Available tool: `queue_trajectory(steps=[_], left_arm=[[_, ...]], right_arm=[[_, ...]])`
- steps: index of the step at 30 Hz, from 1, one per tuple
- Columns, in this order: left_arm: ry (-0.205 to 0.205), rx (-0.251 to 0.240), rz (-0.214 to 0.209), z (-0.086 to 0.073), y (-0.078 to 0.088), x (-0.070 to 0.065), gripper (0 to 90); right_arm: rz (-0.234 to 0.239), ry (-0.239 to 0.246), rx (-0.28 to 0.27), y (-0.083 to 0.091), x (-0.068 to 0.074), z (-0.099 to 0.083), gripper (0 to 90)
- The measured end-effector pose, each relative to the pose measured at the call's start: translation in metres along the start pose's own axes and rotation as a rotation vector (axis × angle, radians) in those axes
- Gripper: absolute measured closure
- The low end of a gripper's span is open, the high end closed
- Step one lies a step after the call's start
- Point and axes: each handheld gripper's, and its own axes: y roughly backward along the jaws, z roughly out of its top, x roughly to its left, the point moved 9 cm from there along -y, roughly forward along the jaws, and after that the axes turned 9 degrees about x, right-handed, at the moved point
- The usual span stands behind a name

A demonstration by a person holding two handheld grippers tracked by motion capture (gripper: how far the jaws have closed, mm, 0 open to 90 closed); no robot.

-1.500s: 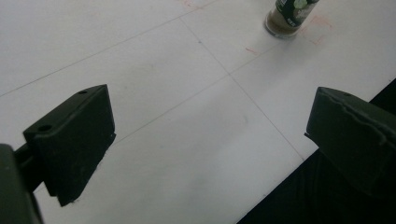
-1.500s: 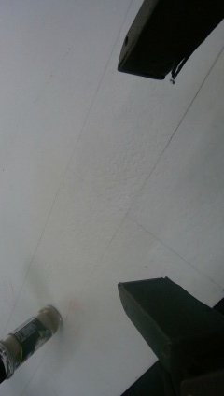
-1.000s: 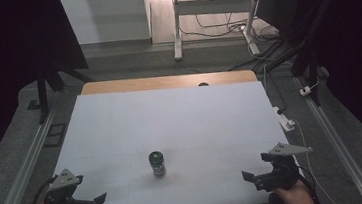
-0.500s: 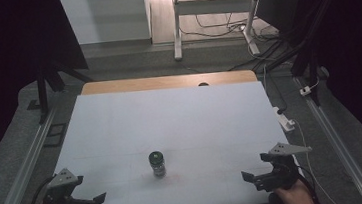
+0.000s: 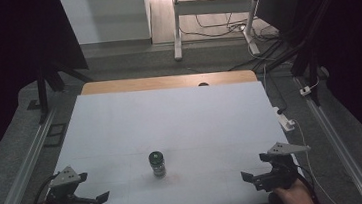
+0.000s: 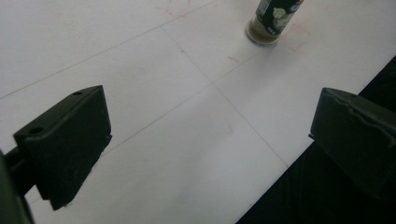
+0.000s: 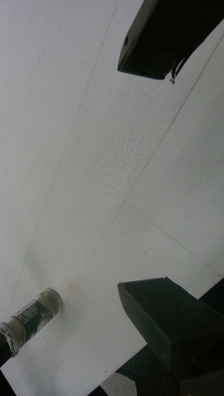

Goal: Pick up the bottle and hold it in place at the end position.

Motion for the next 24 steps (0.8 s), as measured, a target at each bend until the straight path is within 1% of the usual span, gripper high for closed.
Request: queue_trajectory(steps=[3, 4, 10, 11, 18, 24], left_arm=[[-0.007, -0.006, -0.033, 0.002, -0.001, -0.002, 0.0], [-0.011, -0.015, -0.05, 0.005, -0.002, -0.004, 0.0], [-0.027, -0.032, -0.069, 0.011, -0.005, -0.007, 0.1], [-0.031, -0.039, -0.079, 0.014, -0.007, -0.009, 0.1], [-0.045, -0.05, -0.087, 0.019, -0.012, -0.012, 0.3], [-0.07, -0.047, -0.08, 0.025, -0.019, -0.015, 0.3]], right_arm=[[0.0, 0.0, 0.0, 0.0, 0.0, 0.0, 0.0], [0.002, 0.0, 0.002, 0.0, 0.0, 0.0, 0.0], [0.003, 0.004, 0.005, -0.001, 0.001, 0.0, 0.0], [0.003, 0.004, 0.006, -0.001, 0.001, 0.0, 0.0], [0.002, 0.007, 0.012, -0.001, 0.001, 0.0, 0.0], [0.005, 0.009, 0.015, -0.002, 0.001, -0.001, 0.0]])
